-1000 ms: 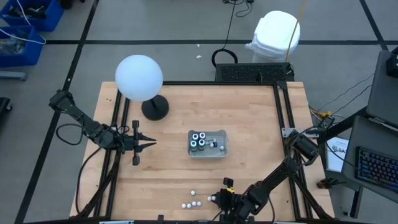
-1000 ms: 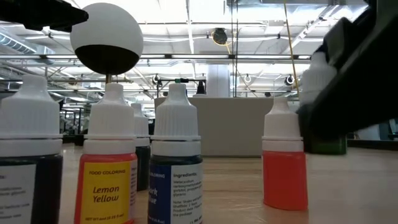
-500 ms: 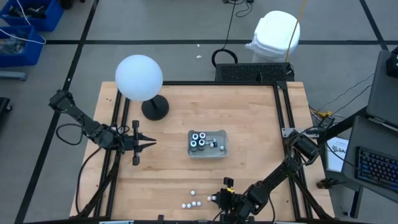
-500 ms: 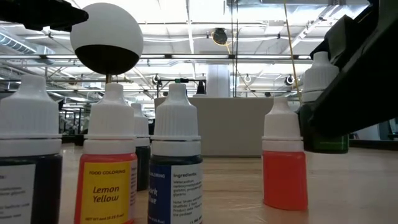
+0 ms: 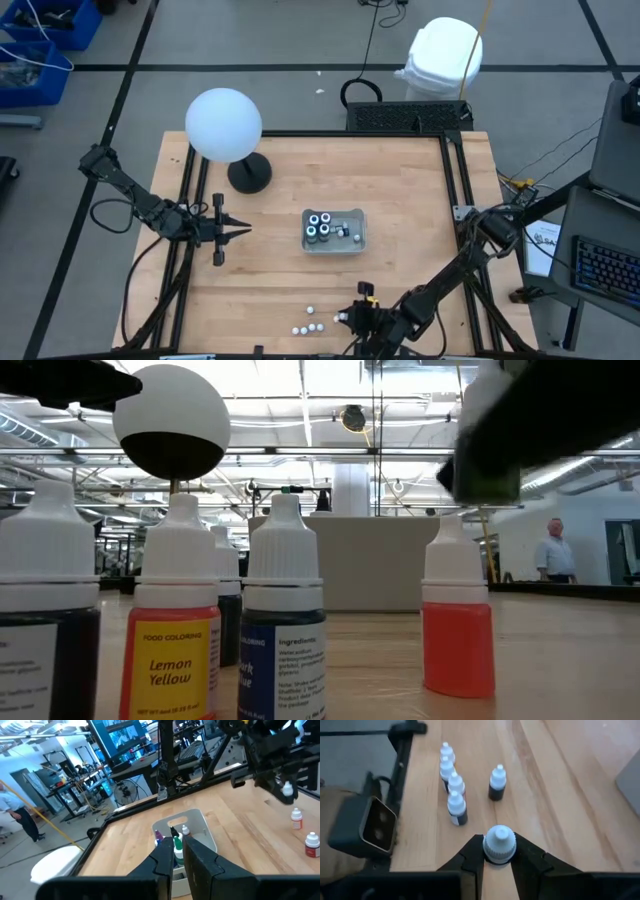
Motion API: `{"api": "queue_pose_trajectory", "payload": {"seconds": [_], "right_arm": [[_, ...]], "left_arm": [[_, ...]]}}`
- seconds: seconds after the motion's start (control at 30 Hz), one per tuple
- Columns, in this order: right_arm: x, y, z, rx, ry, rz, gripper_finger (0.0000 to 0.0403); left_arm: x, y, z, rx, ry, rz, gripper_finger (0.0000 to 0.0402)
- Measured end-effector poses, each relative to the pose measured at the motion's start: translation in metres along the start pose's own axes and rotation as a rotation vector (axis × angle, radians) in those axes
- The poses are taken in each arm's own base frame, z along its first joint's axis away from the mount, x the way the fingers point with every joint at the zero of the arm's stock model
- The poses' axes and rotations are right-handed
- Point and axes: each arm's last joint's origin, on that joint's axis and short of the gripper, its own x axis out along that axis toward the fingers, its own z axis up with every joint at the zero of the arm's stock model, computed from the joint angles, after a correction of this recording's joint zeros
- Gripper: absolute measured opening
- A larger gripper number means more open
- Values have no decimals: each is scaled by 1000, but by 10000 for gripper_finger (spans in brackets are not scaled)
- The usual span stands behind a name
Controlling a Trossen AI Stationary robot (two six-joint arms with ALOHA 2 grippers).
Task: Pick & Place food coloring
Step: Put the small green food coloring bottle into the gray bin
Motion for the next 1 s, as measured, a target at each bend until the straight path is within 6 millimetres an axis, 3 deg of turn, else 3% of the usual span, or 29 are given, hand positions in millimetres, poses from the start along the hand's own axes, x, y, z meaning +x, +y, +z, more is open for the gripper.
{"api": "queue_pose_trajectory", "payload": {"seconds": [0.8, 1.0], "right_arm": [[16, -26, 22, 25, 13, -15, 64], [8, -33, 38, 20, -16, 11, 67]], "left_arm": [[0, 0, 0, -40, 0, -8, 49], [0, 0, 0, -40, 0, -8, 49]]}}
